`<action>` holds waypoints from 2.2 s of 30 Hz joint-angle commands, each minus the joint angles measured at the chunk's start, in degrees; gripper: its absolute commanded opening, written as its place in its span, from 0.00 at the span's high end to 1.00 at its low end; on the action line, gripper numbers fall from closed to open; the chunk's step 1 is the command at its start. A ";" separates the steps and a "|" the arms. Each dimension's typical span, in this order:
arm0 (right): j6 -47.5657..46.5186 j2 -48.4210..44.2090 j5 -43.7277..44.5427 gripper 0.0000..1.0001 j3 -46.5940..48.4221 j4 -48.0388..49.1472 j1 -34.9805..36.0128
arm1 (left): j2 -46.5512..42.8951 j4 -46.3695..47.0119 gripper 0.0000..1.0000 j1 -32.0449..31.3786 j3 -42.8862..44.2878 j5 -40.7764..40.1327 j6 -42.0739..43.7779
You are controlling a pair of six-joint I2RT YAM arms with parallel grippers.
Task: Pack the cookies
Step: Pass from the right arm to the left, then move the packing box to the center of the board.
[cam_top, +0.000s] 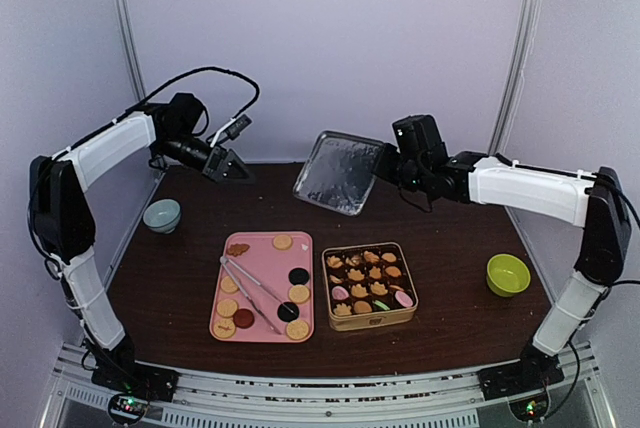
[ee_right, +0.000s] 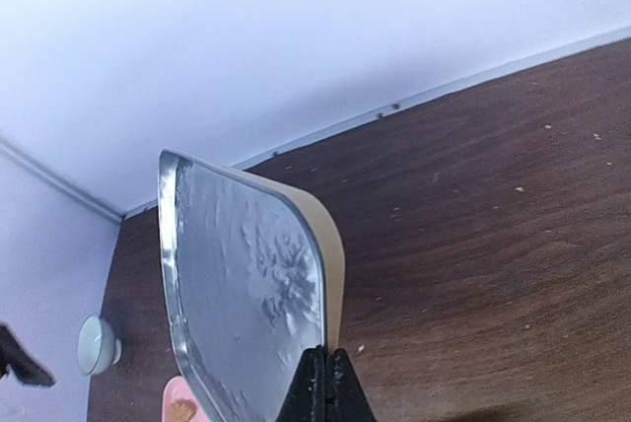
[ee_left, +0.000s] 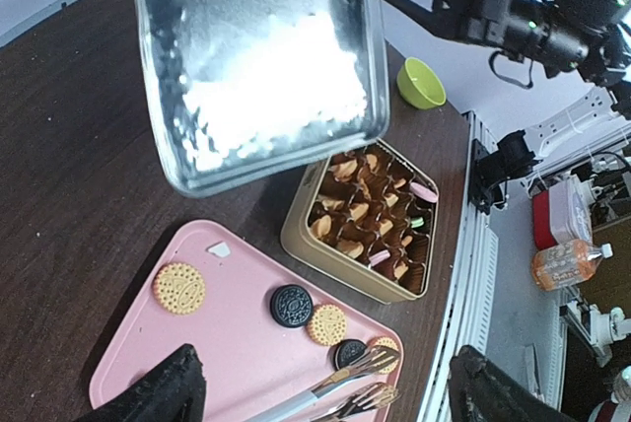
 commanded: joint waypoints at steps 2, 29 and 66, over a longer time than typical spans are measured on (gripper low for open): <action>-8.57 -5.59 -4.76 1.00 1.34 4.88 6.41 | 0.55 1.19 0.12 0.14 2.25 3.76 -1.81; -15.92 -5.19 -10.31 0.84 4.44 6.29 14.98 | -3.83 -5.26 0.98 0.08 -2.27 17.17 6.02; -2.14 -16.29 -9.61 0.59 -31.47 -25.97 5.44 | -6.61 -3.52 1.00 -12.21 3.07 -19.69 12.21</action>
